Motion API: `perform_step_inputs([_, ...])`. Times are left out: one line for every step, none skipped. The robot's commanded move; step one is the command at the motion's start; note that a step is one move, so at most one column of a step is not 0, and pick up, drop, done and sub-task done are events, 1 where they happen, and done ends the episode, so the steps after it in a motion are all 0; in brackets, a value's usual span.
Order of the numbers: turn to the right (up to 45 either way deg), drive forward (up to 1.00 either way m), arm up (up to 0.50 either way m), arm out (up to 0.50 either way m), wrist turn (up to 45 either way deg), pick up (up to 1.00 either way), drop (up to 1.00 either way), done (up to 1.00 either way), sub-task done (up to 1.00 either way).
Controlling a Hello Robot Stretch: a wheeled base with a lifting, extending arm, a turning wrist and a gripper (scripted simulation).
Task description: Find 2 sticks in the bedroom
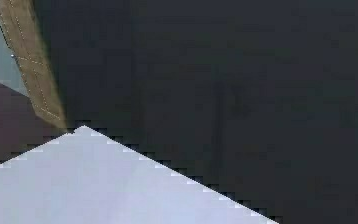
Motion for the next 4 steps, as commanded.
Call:
perform_step_inputs([-45.0,0.0,0.0,0.0,0.0,0.0,0.0,0.0,0.0])
perform_step_inputs([-12.0,0.0,0.0,0.0,0.0,0.0,0.0,0.0,0.0])
perform_step_inputs([0.0,1.0,0.0,0.0,0.0,0.0,0.0,0.0,0.0])
perform_step_inputs([0.0,1.0,0.0,0.0,0.0,0.0,0.0,0.0,0.0])
